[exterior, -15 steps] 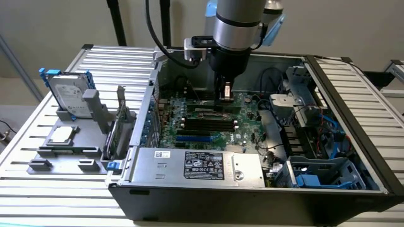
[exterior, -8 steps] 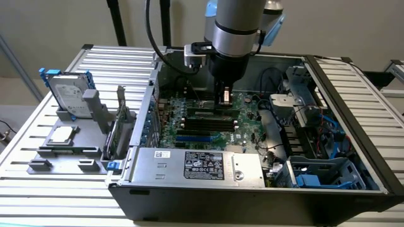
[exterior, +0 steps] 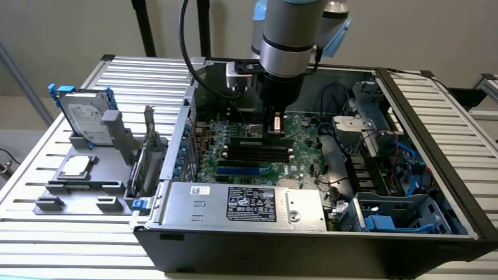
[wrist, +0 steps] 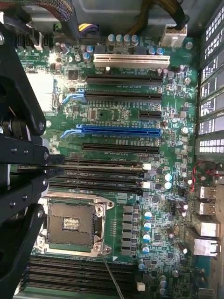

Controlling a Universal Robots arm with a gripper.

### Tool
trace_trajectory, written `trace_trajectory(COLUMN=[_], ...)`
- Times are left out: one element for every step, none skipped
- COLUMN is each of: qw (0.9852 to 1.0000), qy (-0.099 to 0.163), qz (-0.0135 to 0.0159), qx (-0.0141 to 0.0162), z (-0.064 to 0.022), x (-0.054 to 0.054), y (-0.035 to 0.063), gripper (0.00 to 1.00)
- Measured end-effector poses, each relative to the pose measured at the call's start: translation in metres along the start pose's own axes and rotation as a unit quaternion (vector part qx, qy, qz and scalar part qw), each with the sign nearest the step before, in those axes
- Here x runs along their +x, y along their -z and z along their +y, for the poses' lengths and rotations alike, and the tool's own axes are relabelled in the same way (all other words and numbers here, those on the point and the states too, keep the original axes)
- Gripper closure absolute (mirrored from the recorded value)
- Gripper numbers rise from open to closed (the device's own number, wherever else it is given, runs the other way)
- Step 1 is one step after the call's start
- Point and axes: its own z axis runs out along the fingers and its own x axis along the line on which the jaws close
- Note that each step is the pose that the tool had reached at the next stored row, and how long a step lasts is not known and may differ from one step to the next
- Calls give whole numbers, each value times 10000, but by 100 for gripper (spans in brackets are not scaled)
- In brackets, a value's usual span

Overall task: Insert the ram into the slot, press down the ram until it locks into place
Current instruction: 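Insert the ram into the slot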

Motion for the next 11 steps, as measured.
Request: trace_trajectory(qw=[10000,10000,10000,10000,10000,10000,10000,10000,10000,10000,10000], qy=[0,-1,-2,-3,-4,-4,-4,-3,-4,-5,-5], qz=[2,4,6,8,15,23,30,37,42,45,50], qx=[1,3,5,6,7,7,7,7,6,7,6], z=[5,10,15,19,21,22,21,21,21,22,22], x=[-9,-18,-27,-35,-39,-41,-42,-42,-42,-42,-42], y=[-19,-37,-55,-72,-89,-102,-113,-122,-127,-129,-132], gripper=[87,87,87,87,87,87,87,87,87,87,87])
